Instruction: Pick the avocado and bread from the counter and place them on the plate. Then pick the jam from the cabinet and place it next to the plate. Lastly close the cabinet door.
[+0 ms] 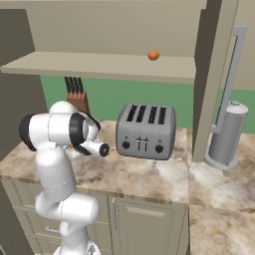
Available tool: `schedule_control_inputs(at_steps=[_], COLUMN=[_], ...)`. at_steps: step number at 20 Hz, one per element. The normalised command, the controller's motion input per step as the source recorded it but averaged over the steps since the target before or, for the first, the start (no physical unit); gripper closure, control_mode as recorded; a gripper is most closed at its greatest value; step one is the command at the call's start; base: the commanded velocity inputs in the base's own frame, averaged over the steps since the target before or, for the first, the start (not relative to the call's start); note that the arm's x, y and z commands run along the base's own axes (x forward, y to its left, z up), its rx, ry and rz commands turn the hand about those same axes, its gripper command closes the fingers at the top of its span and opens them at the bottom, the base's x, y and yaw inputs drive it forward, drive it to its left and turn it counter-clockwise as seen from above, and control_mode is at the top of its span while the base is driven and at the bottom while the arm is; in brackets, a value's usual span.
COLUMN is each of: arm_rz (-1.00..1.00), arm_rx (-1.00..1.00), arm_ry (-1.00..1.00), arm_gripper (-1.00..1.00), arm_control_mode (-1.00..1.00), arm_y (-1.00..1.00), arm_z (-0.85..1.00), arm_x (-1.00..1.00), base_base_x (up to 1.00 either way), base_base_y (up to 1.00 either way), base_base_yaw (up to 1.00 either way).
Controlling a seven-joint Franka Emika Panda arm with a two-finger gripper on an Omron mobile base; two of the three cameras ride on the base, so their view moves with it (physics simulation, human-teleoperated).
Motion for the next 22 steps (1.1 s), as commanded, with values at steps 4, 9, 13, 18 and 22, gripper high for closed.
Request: schedule_control_inputs(at_steps=[4, 9, 13, 18, 22], arm_rz=[-0.03, -0.09, -0.09, -0.08, -0.09], arm_rx=[0.0, 0.0, 0.0, 0.0, -0.01], arm_ry=[0.0, 0.0, -0.01, 0.0, 0.02], arm_gripper=[-1.0, -1.0, -1.0, -1.0, -1.0], arm_control_mode=[-1.0, -1.0, -1.0, -1.0, -1.0], arm_y=[0.11, -0.01, -0.14, -0.11, -0.13], arm_z=[-0.22, -0.01, 0.0, 0.0, -0.14], arm_x=[0.01, -0.34, -0.46, -0.22, 0.0], base_base_x=[0.0, 0.0, 0.0, 0.0, 0.0], base_base_y=[0.0, 0.0, 0.0, 0.0, 0.0], base_base_yaw=[0.0, 0.0, 0.0, 0.0, 0.0])
